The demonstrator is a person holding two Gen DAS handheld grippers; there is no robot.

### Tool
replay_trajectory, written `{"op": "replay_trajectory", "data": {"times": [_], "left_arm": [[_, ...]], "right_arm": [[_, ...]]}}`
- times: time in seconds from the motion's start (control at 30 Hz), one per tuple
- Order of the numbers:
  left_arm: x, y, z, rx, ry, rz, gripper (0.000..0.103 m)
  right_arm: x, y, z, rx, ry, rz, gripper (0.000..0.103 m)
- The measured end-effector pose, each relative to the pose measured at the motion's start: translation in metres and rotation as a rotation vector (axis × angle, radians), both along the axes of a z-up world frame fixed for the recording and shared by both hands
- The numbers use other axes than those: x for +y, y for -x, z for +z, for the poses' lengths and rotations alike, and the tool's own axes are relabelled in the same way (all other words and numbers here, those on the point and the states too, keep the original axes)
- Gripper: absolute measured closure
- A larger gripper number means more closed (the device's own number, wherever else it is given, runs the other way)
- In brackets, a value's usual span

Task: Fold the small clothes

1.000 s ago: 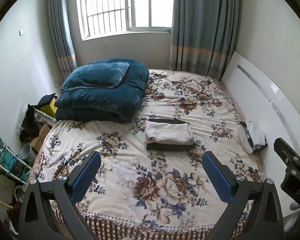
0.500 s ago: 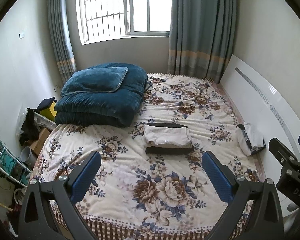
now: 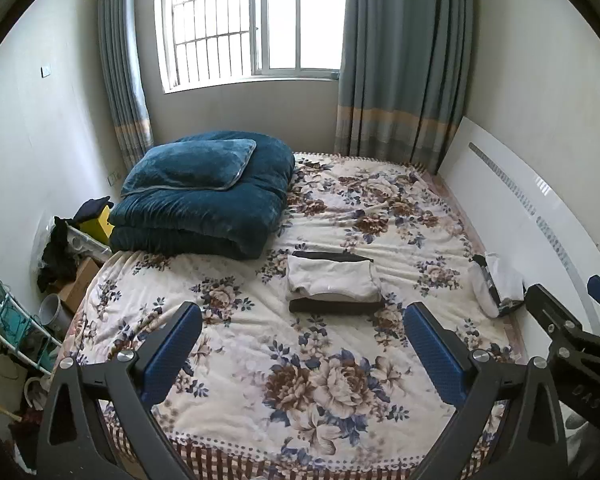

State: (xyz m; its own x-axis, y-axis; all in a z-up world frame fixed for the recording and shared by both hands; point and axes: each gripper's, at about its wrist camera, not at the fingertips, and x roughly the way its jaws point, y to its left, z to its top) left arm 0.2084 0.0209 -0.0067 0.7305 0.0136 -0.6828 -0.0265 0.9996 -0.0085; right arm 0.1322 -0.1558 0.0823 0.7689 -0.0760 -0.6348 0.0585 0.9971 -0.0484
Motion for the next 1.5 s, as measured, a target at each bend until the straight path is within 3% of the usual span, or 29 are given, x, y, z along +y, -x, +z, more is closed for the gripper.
{"op": "replay_trajectory", "data": {"times": [1.5], "left_arm": [[0.0017,0.0057,-0.0004,-0.01,0.003,0.011,0.0]], "right_arm": [[-0.0051,0.0045,-0.0018,0.0,-0.012,0.0,0.0]]}}
